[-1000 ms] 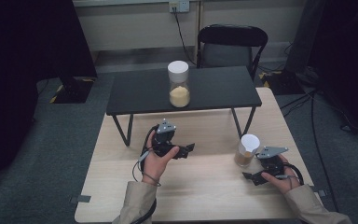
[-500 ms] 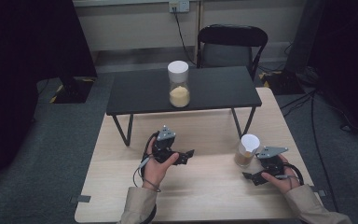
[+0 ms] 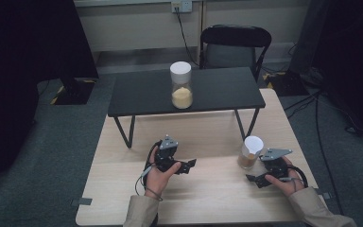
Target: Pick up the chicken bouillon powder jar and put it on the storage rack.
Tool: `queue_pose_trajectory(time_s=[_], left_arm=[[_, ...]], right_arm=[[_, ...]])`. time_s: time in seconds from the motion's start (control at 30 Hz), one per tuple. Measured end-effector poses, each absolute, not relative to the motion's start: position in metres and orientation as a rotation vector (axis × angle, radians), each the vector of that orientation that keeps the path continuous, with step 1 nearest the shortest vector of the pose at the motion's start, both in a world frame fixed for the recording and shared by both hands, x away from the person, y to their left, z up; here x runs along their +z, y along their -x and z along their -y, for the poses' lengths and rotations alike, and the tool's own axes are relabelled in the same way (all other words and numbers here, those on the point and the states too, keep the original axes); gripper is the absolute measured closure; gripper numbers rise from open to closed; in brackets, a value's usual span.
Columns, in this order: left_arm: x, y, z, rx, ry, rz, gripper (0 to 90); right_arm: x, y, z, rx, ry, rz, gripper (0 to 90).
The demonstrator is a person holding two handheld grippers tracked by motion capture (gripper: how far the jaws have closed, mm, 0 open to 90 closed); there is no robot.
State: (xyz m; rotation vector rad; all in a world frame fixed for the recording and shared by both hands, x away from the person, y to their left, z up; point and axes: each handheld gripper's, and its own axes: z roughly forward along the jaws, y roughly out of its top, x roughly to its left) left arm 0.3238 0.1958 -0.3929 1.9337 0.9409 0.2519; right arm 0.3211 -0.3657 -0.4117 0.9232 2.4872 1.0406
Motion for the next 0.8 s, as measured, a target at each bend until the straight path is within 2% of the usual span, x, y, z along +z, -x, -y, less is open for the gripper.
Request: queue_pose_trajectory(time_s=[0.8], left_arm=[[-0.416,-0.314,-0.199,0.248,-2.009,-0.939,2.1]], right_arm=[[-0.412,-0.321,0.366,1.041,-0.923,-2.487,0.0]])
